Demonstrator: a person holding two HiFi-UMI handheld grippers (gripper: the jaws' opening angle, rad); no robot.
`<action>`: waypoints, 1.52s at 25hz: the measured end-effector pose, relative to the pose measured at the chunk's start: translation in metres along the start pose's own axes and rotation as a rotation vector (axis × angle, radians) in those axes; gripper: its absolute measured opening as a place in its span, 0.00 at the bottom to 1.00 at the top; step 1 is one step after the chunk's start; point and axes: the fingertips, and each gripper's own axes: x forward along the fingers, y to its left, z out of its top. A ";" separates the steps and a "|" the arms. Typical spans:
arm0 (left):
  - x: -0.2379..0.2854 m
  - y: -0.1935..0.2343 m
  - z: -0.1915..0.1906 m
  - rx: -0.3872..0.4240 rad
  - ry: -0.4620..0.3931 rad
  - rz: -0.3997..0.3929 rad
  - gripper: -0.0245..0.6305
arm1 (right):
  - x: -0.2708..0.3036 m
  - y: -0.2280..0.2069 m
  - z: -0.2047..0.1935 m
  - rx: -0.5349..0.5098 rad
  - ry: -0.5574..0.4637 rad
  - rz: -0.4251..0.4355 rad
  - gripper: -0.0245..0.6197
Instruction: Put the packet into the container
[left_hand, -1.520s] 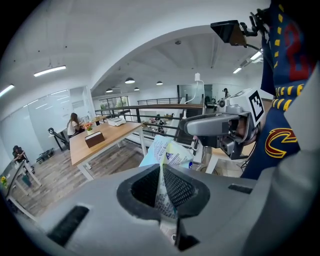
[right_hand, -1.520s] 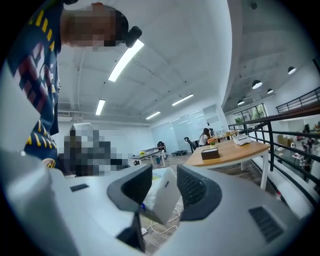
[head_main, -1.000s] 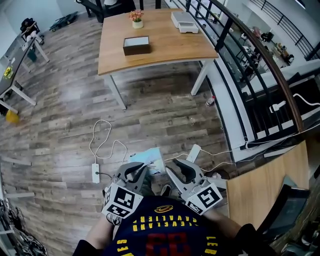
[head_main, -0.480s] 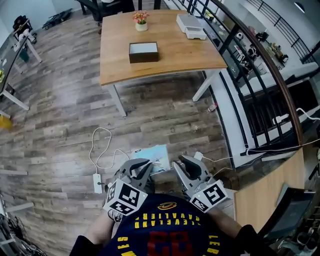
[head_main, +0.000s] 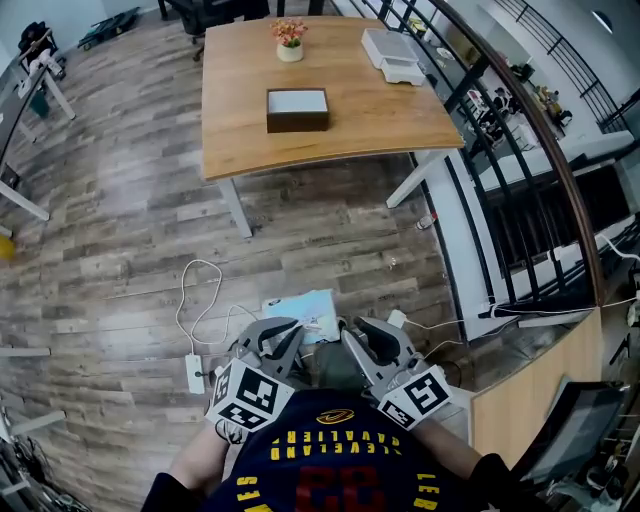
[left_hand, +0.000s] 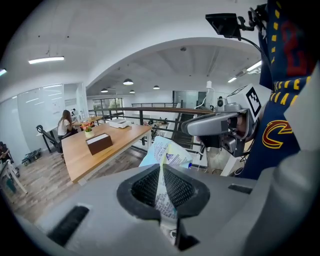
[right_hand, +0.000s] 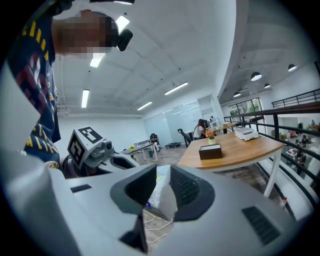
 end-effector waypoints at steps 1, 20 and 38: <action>0.002 0.003 -0.001 -0.002 0.004 0.002 0.07 | 0.004 -0.002 -0.001 0.001 0.001 0.005 0.18; 0.102 0.146 0.079 -0.004 0.026 0.139 0.07 | 0.119 -0.147 0.061 -0.014 -0.033 0.118 0.16; 0.144 0.246 0.115 0.058 0.052 0.168 0.07 | 0.196 -0.216 0.084 0.023 -0.011 0.101 0.14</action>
